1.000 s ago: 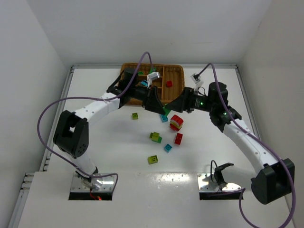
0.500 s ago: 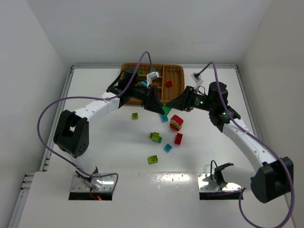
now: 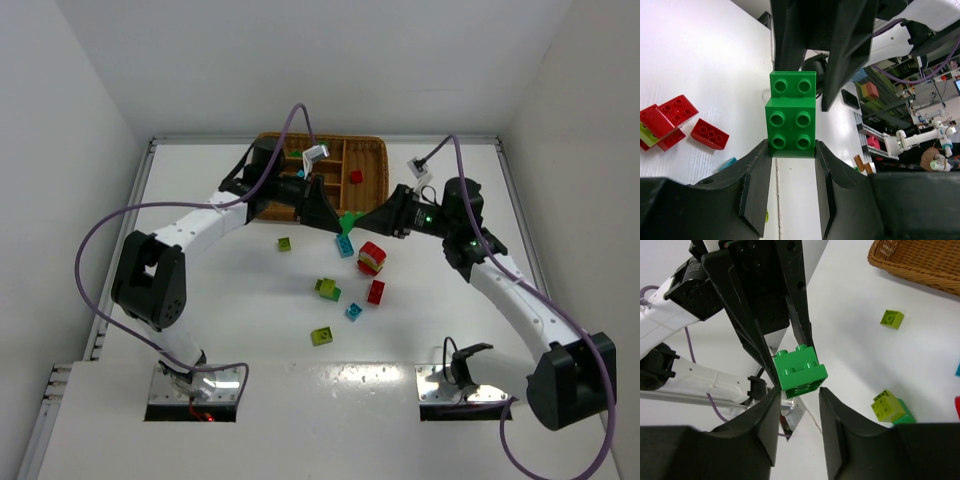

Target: Sort the legos into containers by color

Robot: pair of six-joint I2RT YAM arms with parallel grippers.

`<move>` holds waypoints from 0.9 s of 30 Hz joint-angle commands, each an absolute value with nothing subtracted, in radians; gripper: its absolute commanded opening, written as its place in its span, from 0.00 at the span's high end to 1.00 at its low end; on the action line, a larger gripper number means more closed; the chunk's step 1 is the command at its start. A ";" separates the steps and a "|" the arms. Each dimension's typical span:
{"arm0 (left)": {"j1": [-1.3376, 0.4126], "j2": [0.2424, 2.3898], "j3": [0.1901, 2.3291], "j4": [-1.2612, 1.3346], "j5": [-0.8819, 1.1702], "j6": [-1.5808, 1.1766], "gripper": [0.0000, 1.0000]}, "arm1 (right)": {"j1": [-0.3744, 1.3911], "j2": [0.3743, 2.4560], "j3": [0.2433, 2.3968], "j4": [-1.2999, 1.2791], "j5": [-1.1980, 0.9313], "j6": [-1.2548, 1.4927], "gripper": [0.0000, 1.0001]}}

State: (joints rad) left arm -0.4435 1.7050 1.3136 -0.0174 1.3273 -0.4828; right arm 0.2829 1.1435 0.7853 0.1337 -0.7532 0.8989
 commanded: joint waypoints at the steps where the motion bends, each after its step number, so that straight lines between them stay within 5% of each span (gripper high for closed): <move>1: -0.437 1.701 1.350 0.006 1.348 -0.479 1.00 | 0.278 1.141 0.778 0.216 -0.781 0.922 0.56; 4: -0.437 1.701 1.350 0.006 1.348 -0.479 1.00 | 0.278 1.161 0.778 0.227 -0.804 0.922 0.47; 9: -0.437 1.692 1.350 0.006 1.359 -0.479 1.00 | 0.278 1.170 0.778 0.253 -0.804 0.922 0.47; 21: -0.437 1.683 1.350 0.006 1.368 -0.479 1.00 | 0.278 1.190 0.759 0.371 -0.804 0.971 0.88; 27: -0.427 1.683 1.350 0.006 1.345 -0.479 1.00 | 0.268 1.158 0.759 0.264 -0.784 0.927 0.89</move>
